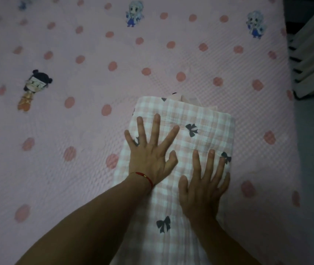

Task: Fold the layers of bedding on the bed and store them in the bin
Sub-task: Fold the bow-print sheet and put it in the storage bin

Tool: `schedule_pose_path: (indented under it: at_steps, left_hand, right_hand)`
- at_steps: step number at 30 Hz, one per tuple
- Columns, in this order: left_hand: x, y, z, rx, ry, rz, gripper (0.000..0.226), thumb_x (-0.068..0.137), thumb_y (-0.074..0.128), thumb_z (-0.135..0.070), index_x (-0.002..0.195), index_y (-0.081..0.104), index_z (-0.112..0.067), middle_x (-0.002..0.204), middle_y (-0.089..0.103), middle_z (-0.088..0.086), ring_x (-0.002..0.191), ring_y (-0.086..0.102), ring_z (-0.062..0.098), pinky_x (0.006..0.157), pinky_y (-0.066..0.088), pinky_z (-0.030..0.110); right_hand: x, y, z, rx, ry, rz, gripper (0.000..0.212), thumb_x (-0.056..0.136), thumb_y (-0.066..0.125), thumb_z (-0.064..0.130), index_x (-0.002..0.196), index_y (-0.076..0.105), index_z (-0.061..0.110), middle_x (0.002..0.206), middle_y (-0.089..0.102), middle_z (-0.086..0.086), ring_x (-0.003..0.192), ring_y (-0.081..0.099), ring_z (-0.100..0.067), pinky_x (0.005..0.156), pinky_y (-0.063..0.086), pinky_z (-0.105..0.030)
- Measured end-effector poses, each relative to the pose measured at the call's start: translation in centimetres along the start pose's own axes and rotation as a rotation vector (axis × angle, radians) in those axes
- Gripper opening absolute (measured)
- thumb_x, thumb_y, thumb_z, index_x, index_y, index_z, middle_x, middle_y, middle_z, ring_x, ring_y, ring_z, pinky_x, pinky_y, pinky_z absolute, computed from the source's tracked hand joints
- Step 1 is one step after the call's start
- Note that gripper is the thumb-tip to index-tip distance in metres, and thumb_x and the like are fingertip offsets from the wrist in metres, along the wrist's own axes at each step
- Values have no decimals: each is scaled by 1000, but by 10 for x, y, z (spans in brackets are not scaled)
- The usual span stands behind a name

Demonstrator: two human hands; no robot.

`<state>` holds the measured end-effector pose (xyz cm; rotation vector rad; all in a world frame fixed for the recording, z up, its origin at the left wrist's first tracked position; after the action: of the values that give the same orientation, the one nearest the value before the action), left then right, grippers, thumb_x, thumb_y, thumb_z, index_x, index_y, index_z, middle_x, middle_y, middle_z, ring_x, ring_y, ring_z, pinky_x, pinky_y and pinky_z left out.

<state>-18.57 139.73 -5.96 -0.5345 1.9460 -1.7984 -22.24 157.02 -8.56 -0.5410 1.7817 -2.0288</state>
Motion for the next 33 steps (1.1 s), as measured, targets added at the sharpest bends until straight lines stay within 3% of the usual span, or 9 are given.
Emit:
schedule_pose_path:
  at_steps: [7, 10, 12, 15, 17, 20, 24, 28, 33]
  left_hand:
    - [-20, -30, -11, 25, -112, 80, 64, 98, 17, -60, 157, -5, -47, 167, -21, 3, 149, -24, 43, 112, 2, 74]
    - [-75, -48, -29, -52, -207, 88, 61, 101, 17, -54, 158, -1, -44, 168, -16, 3, 150, -22, 44, 110, -1, 76]
    - [-144, -59, -46, -64, -331, 59, 64, 100, 24, -54, 159, 3, -44, 169, -9, 6, 150, -17, 47, 109, -1, 79]
    - [-215, -50, -61, -39, -405, 48, 70, 94, 42, -55, 158, 14, -45, 169, 7, 9, 150, 0, 54, 104, 10, 83]
    - [-212, -32, -55, -12, -420, 95, 73, 92, 45, -56, 158, 14, -46, 169, 8, 9, 149, 3, 54, 103, 12, 84]
    - [-202, -16, -49, -33, -438, 138, 74, 92, 43, -57, 158, 12, -47, 169, 5, 10, 149, 0, 55, 102, 10, 84]
    - [-203, -6, -47, -18, -453, 158, 71, 93, 36, -59, 158, 9, -46, 169, 0, 12, 149, -3, 55, 104, 7, 82]
    - [-203, -1, -43, -19, -459, 142, 70, 94, 33, -61, 158, 6, -47, 169, -3, 12, 149, -7, 54, 105, 5, 81]
    - [-208, 3, -43, -51, -472, 118, 69, 95, 27, -63, 157, 2, -48, 168, -5, 10, 149, -13, 52, 106, 3, 81]
  right_hand:
    - [26, -27, -3, -119, -117, 249, 76, 86, 30, 63, 152, 31, 26, 158, 32, -16, 140, 30, -42, 106, 29, -61]
    - [89, -63, 3, -106, -240, 115, 58, 87, 31, 59, 123, 50, 17, 123, 52, -14, 109, 46, -33, 97, 35, -52]
    - [138, -84, 20, 39, -338, 95, 60, 87, 38, 62, 124, 47, 15, 131, 46, -15, 120, 43, -34, 103, 32, -54]
    - [199, -84, 48, 222, -400, 582, 87, 84, 54, 78, 151, 30, 29, 156, 40, -8, 139, 41, -34, 114, 28, -56]
    - [219, -80, 59, 190, -387, 846, 98, 62, 61, 93, 137, 55, 30, 124, 69, -7, 104, 67, -29, 99, 49, -51]
    - [228, -60, 63, 181, -454, 907, 81, 63, 62, 92, 111, 71, 28, 89, 74, -8, 85, 70, -30, 94, 54, -52]
    - [221, -62, 64, 264, -432, 1016, 77, 66, 70, 86, 119, 70, 31, 113, 74, -10, 105, 69, -34, 101, 51, -53]
    - [224, -88, 60, 167, -277, 1027, 110, 43, 77, 91, 128, 65, 22, 123, 72, -5, 110, 68, -33, 104, 48, -56]
    - [188, -162, 73, 164, -432, 1101, 63, 70, 81, 68, 119, 68, 30, 103, 79, 4, 92, 77, -24, 92, 55, -52]
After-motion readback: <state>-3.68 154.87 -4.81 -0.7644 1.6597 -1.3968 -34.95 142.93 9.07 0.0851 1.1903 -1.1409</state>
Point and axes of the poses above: each hand's wrist, its own x-axis towards the middle knuckle, its own y-axis out of the palm, z = x × y, the point moved 3 cm from there along x, towards the middle knuckle
